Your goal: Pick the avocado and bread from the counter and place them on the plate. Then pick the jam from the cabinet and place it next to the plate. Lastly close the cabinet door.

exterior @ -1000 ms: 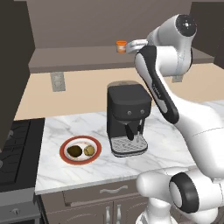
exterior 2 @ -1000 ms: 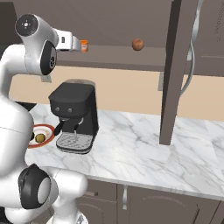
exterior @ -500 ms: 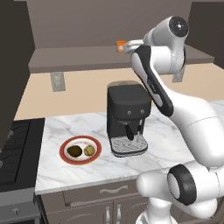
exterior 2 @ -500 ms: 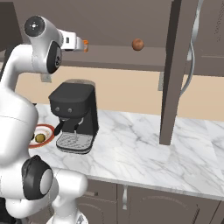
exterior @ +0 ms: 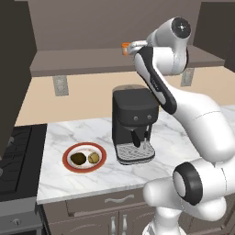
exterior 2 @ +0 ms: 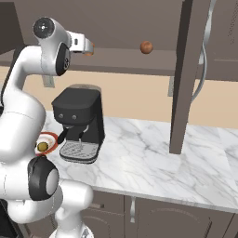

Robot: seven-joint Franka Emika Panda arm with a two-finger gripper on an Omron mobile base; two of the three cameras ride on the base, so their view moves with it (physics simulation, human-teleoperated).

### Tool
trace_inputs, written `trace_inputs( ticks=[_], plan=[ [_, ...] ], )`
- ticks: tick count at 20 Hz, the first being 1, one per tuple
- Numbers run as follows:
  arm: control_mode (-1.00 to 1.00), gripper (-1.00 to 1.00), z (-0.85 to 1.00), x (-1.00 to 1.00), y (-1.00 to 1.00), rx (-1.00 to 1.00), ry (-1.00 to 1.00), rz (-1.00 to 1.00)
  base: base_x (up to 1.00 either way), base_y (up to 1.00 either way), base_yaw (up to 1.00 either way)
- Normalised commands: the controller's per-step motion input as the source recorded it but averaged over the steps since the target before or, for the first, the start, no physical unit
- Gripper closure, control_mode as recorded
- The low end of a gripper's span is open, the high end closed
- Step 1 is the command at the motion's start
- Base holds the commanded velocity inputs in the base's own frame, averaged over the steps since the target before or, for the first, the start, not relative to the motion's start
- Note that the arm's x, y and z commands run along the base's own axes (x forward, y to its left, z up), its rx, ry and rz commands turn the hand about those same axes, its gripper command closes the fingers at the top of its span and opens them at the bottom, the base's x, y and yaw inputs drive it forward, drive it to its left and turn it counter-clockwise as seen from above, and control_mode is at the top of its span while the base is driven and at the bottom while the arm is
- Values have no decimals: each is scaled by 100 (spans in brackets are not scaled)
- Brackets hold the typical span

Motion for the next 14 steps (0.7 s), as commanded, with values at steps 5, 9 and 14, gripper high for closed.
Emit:
trace_inputs(
  ticks=[5, 9, 14],
  plan=[
    [-100, -100, -2, 28, 4, 0, 0, 0, 0, 0, 0],
    [-100, -100, -2, 25, 4, 0, 0, 0, 0, 0, 0],
    [-100, -100, -1, 24, 6, 0, 0, 0, 0, 0, 0]
  ],
)
